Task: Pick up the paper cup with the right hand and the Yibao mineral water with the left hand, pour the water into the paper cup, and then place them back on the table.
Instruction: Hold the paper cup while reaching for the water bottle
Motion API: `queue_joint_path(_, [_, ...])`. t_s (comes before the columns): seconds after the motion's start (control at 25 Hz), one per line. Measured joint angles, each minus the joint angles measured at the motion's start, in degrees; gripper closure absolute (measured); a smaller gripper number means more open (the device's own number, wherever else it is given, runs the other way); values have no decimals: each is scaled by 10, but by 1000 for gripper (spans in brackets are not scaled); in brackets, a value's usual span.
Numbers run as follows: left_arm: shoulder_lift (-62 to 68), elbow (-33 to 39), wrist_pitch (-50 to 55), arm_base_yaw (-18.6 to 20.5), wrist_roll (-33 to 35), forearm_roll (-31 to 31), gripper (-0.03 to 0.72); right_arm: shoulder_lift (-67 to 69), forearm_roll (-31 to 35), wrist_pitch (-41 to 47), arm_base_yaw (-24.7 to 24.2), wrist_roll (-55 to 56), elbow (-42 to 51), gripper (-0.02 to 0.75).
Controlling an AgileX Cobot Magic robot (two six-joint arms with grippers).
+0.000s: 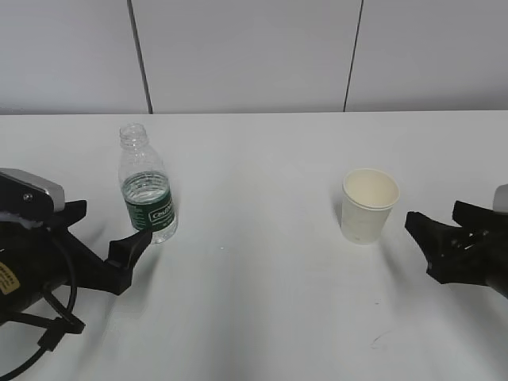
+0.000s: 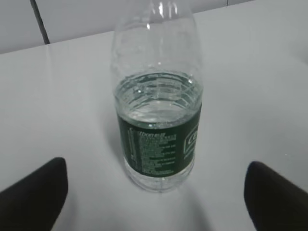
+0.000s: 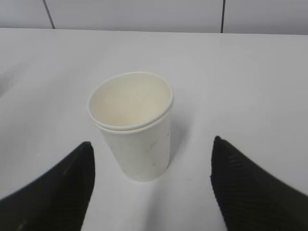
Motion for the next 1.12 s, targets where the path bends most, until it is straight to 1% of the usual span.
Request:
queue_joint_path(0.28, [0, 0, -1, 0, 0, 3, 39, 0, 9, 0, 0, 1, 0, 148])
queue_joint_path(0.56, [0, 0, -1, 0, 0, 3, 50, 11, 9, 0, 0, 2, 0, 83])
queue_joint_path(0.92, [0, 0, -1, 0, 0, 4, 63, 102, 8, -1, 1, 2, -49, 78])
queue_joint_path(1.12, [0, 0, -1, 0, 0, 4, 71, 142, -7, -1, 1, 3, -86, 78])
